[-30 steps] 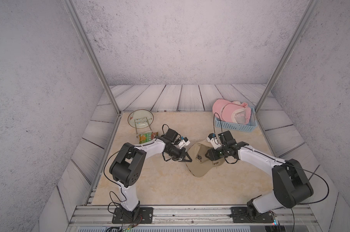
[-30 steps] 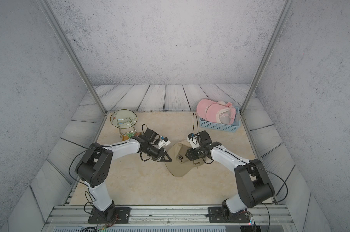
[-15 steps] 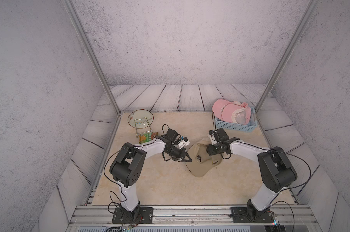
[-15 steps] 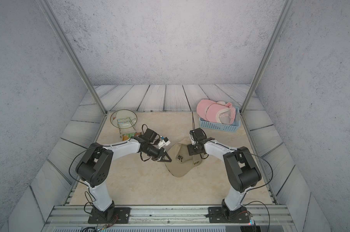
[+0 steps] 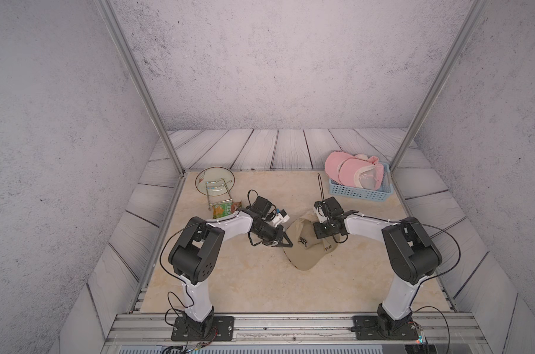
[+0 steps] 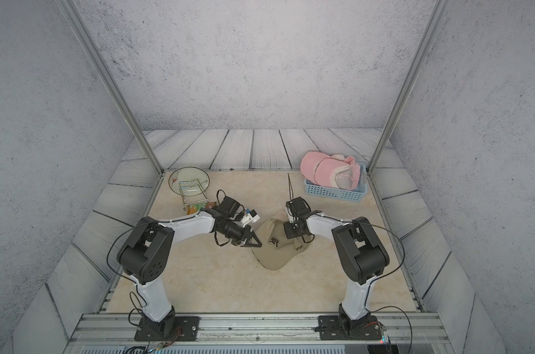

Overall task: Turn the baseball cap inside out
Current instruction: Turn over the baseball cap.

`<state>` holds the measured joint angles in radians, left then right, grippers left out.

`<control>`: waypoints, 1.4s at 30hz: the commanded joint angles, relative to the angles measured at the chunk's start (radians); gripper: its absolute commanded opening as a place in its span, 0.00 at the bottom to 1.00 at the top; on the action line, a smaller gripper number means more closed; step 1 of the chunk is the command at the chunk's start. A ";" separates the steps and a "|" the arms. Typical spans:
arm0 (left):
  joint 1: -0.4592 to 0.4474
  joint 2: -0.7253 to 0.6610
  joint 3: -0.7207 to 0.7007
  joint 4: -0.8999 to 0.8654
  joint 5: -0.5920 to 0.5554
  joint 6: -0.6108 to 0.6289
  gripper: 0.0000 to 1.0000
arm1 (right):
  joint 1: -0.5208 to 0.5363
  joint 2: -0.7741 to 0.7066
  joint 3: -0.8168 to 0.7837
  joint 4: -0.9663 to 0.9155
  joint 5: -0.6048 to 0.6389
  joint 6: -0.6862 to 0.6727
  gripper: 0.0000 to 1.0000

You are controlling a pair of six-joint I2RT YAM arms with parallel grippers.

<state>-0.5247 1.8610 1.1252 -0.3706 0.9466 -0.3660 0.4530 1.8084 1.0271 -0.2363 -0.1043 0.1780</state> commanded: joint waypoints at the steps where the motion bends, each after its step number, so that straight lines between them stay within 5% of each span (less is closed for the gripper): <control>1: 0.039 0.053 0.009 0.038 -0.139 -0.061 0.00 | 0.014 -0.052 -0.033 -0.005 -0.262 -0.065 0.00; 9: 0.114 0.050 -0.038 0.115 -0.211 -0.166 0.00 | 0.000 -0.240 -0.034 -0.078 -0.766 -0.180 0.00; 16: 0.133 0.046 -0.079 0.119 -0.218 -0.153 0.00 | -0.115 -0.401 -0.093 0.066 -0.849 -0.010 0.00; 21: 0.134 0.012 -0.108 0.109 -0.190 -0.135 0.00 | -0.257 -0.479 -0.184 0.268 -0.799 0.193 0.00; 26: 0.134 -0.040 -0.148 0.101 -0.159 -0.120 0.00 | -0.309 -0.522 -0.252 0.323 -0.587 0.287 0.00; 30: 0.131 -0.080 -0.174 0.136 -0.078 -0.140 0.00 | -0.312 -0.544 -0.262 0.224 -0.332 0.275 0.00; 33: 0.118 -0.112 -0.185 0.192 -0.017 -0.190 0.00 | -0.312 -0.543 -0.256 0.191 -0.324 0.225 0.04; 37: 0.084 -0.158 -0.162 0.247 0.025 -0.258 0.00 | -0.307 -0.552 -0.246 0.191 -0.429 0.169 0.15; 42: 0.071 -0.203 -0.157 0.403 0.034 -0.479 0.00 | -0.258 -0.617 -0.259 0.213 -0.446 0.052 0.51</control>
<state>-0.4473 1.7020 0.9688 -0.0692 0.9871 -0.7025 0.1654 1.2572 0.7486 -0.0566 -0.5476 0.3302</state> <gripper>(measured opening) 0.075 0.500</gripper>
